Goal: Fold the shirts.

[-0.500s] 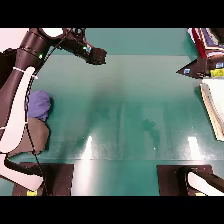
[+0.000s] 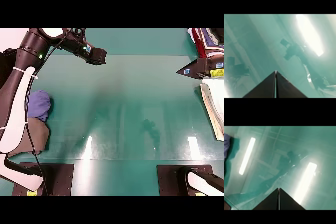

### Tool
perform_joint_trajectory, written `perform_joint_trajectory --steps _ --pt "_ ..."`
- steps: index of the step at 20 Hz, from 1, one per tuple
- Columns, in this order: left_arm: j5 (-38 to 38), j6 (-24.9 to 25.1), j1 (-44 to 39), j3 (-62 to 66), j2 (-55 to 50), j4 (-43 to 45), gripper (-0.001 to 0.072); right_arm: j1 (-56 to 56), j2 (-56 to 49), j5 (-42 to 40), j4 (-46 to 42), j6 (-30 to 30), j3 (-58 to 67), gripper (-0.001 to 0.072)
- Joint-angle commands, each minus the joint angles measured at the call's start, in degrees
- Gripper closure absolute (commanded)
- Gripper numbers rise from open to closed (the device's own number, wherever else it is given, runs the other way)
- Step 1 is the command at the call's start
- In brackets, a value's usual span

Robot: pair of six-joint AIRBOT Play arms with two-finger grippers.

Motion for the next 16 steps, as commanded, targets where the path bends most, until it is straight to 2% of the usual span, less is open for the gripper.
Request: perform_joint_trajectory --steps 1,5,7,8,10,12,16 --pt "0.0 0.0 0.0 0.0 0.0 0.0 0.0681 0.0 0.0 0.3 0.0 0.0 0.0 0.0695" --pt "3.2 0.0 0.0 0.0 0.0 -0.3 0.0681 0.0 0.0 2.9 -0.2 0.0 0.0 0.0695" --pt "-4.5 0.0 1.9 2.5 0.3 1.4 0.0682 0.0 0.0 2.8 0.0 0.0 0.0 0.0695" --pt "-8.7 0.0 3.5 2.8 1.4 4.4 0.0682 0.0 0.0 2.8 0.1 0.0 0.0 0.0695" --pt "-15.3 -0.6 7.2 2.1 5.6 16.0 0.0682 0.0 0.0 2.8 0.0 0.0 0.0 0.0695" --pt "-17.5 -1.5 11.8 -2.0 11.5 25.7 0.0682 0.1 0.0 2.5 0.1 0.0 0.0 0.0695" --pt "-16.6 -2.6 22.4 -18.3 23.6 28.9 0.0681 0.1 0.0 2.4 0.0 0.0 0.0 0.0695"
